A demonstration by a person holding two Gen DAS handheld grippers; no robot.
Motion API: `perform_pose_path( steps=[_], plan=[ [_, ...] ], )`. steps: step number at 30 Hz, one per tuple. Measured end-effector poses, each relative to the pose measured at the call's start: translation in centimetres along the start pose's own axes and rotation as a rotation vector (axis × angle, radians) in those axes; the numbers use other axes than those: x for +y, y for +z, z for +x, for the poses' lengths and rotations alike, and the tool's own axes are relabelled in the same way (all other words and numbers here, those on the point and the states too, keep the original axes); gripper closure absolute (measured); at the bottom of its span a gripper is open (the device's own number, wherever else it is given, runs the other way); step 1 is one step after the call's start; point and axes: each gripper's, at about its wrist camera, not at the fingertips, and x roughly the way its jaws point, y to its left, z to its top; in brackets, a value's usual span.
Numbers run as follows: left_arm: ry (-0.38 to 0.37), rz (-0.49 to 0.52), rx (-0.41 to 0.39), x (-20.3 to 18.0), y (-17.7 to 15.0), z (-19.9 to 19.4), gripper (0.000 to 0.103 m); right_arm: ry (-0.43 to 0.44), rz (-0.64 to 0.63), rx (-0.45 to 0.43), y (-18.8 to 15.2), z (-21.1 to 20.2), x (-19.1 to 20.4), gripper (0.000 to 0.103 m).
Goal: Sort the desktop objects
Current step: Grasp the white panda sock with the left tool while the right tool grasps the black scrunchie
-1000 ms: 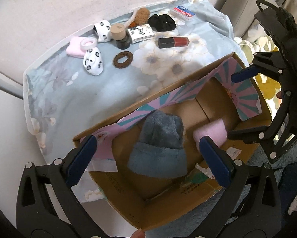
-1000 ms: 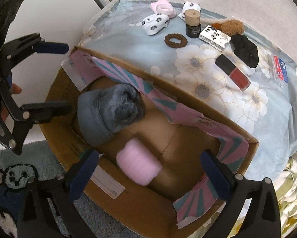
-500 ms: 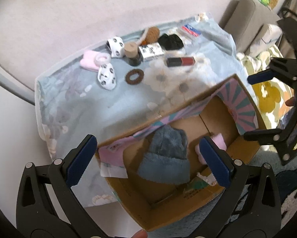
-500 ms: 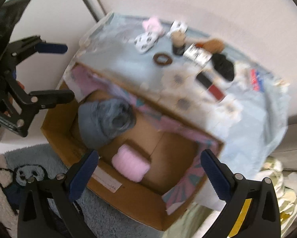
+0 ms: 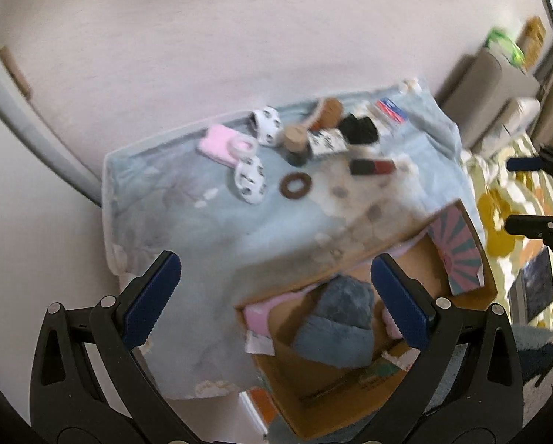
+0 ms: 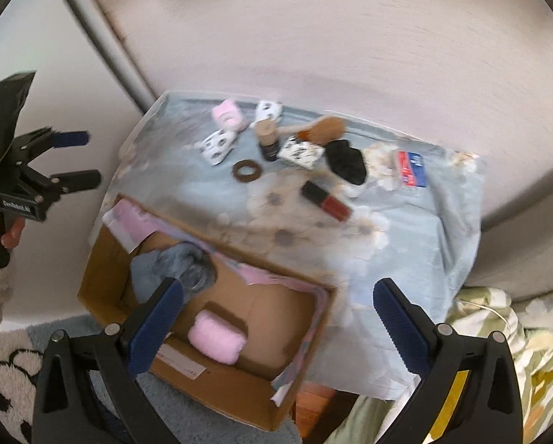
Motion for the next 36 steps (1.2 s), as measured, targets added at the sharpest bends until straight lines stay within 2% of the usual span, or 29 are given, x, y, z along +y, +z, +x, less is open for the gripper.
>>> perform_pose_path(
  steps=[6, 15, 19, 22, 29, 30, 32, 36],
  plan=[
    [-0.011, -0.078, 0.017, 2.7, 2.0, 2.2, 0.000, -0.029, 0.092, 0.004, 0.9, 1.3, -3.3, 0.000],
    [-0.020, -0.083, 0.109, 2.0, 5.7, 9.9, 0.002, -0.033, 0.159, 0.035, 4.9, 6.6, -7.4, 0.000],
    [0.018, -0.101, 0.180, 2.6, 6.4, 14.8, 0.003, -0.017, 0.125, 0.044, 7.1, 10.5, -8.2, 0.000],
    [0.010, -0.132, 0.222, 3.4, 6.7, 17.5, 0.006, -0.025, 0.076, 0.057, 8.4, 13.0, -8.7, 0.000],
    [0.021, -0.145, 0.255, 3.9, 7.2, 20.1, 0.006, -0.052, -0.013, 0.110, 10.2, 17.9, -9.5, 0.001],
    [0.022, -0.149, 0.259, 3.9, 7.3, 20.4, 0.007, -0.053, -0.021, 0.114, 10.4, 18.3, -9.5, 0.004],
    [0.022, -0.157, 0.271, 4.0, 7.4, 21.0, 0.015, -0.055, -0.034, 0.123, 10.8, 18.9, -9.5, 0.006],
    [0.013, -0.171, 0.290, 4.1, 7.3, 21.8, 0.022, -0.066, -0.076, 0.128, 11.4, 19.8, -9.2, 0.013]
  ],
)
